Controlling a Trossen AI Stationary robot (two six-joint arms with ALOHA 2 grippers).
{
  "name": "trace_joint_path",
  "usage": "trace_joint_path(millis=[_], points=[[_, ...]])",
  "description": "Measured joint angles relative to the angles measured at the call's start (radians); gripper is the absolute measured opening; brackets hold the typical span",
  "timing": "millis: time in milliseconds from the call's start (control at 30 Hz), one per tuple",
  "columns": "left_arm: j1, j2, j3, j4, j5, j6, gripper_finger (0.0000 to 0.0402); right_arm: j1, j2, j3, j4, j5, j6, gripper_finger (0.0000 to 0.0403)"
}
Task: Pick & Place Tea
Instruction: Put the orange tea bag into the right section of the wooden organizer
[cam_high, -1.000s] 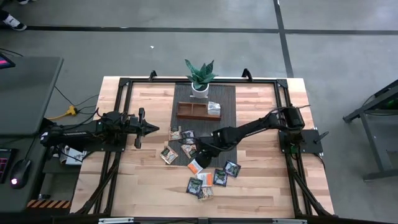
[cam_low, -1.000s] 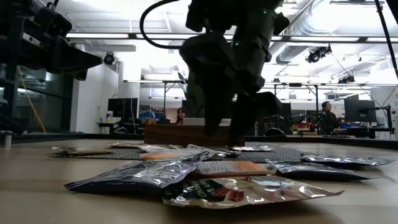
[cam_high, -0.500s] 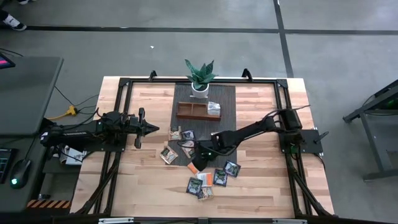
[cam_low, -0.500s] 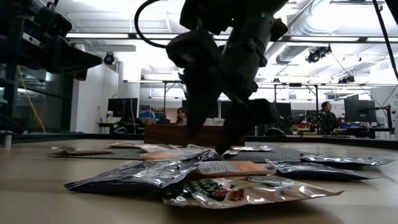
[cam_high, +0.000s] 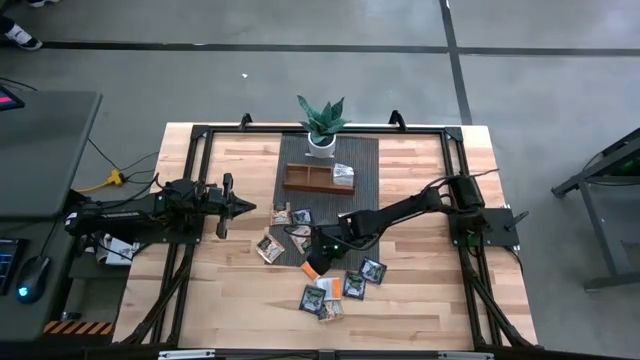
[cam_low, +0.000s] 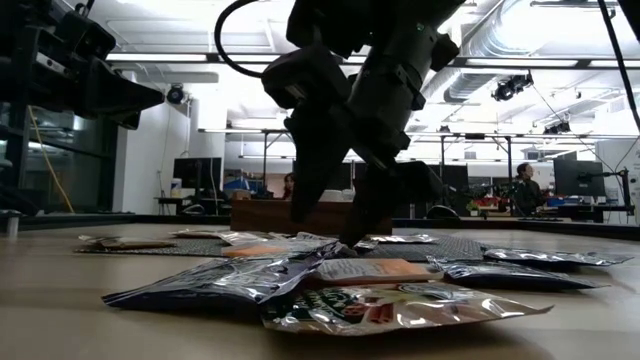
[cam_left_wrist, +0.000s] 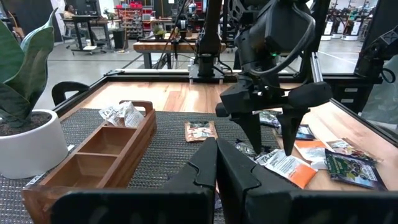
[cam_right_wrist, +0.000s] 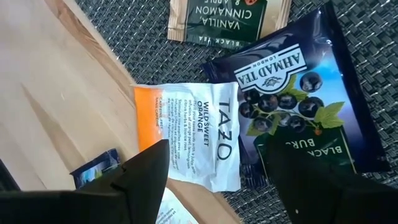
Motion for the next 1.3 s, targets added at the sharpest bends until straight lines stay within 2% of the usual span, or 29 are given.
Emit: trace_joint_path(millis=[900,1300], points=[[0.0,0.0,0.0,0.0,0.0,0.0,0.0001,0.018,-0.003,-0.003,0.03,-0.016,-0.015,0.0262],[0.0,0.0,0.0,0.0,0.0,0.0,0.0001,0.017,-0.014,-0.004,0.057,-0.024,-0.021,0.0227]])
